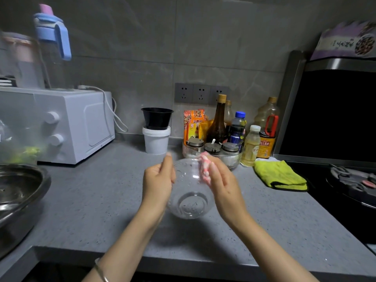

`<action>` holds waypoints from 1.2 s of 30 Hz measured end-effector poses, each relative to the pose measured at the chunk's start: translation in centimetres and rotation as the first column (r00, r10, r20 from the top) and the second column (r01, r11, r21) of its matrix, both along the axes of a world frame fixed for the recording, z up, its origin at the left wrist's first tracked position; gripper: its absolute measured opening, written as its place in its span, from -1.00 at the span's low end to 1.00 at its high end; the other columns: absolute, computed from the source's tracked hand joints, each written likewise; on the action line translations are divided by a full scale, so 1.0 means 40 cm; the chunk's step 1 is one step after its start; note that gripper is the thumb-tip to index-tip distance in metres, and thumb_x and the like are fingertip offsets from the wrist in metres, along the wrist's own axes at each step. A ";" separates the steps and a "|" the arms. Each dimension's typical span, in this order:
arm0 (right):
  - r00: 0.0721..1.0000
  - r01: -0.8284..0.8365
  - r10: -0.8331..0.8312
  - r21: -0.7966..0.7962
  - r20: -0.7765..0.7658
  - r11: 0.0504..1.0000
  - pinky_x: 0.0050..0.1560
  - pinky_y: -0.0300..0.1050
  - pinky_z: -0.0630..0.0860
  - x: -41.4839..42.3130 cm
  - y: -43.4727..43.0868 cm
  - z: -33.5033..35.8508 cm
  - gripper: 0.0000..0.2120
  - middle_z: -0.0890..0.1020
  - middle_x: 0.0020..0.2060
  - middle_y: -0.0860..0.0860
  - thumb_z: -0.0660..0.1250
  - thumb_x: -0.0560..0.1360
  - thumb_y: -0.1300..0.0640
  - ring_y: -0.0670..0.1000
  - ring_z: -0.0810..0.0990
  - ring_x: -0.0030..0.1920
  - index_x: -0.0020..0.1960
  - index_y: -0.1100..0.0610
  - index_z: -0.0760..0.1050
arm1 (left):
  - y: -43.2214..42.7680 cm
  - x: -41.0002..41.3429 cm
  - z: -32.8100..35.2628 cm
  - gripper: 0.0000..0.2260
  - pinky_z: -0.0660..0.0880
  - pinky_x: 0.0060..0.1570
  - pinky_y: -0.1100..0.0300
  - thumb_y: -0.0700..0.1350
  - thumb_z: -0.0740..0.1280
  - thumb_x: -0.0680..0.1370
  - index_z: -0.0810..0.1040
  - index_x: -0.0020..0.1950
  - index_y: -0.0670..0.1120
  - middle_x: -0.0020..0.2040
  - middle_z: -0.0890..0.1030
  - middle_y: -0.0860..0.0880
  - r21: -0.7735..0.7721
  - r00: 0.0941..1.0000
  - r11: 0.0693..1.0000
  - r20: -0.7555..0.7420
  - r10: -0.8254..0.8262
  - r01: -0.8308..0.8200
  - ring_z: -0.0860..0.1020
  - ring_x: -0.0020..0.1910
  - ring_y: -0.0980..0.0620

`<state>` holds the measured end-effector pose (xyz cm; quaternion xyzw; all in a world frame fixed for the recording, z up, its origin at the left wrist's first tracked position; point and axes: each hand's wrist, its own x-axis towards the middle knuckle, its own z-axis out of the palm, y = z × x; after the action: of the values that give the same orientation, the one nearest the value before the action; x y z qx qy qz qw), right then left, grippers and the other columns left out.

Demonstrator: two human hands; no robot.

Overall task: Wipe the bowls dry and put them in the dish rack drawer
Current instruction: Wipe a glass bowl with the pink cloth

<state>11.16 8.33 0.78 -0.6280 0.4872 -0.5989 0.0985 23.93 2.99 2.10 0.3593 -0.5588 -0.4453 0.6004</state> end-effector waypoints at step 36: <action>0.995 -0.103 0.104 0.167 0.004 0.981 -0.53 -0.32 0.30 -0.030 -0.006 0.067 -0.61 0.46 -0.59 -0.08 0.21 0.55 -0.03 -0.16 0.36 -0.58 -0.42 0.06 0.43 | 0.005 -0.039 -0.003 -0.45 0.34 -0.41 0.22 0.08 0.07 0.64 0.40 -0.54 -0.05 -0.65 0.38 0.04 -0.222 0.935 0.966 0.352 -0.044 0.130 0.37 -0.59 0.15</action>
<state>9.94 8.07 3.48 -0.6433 0.5027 -0.5484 0.1806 22.39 3.19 2.00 0.3305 -0.7206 -0.3305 0.5121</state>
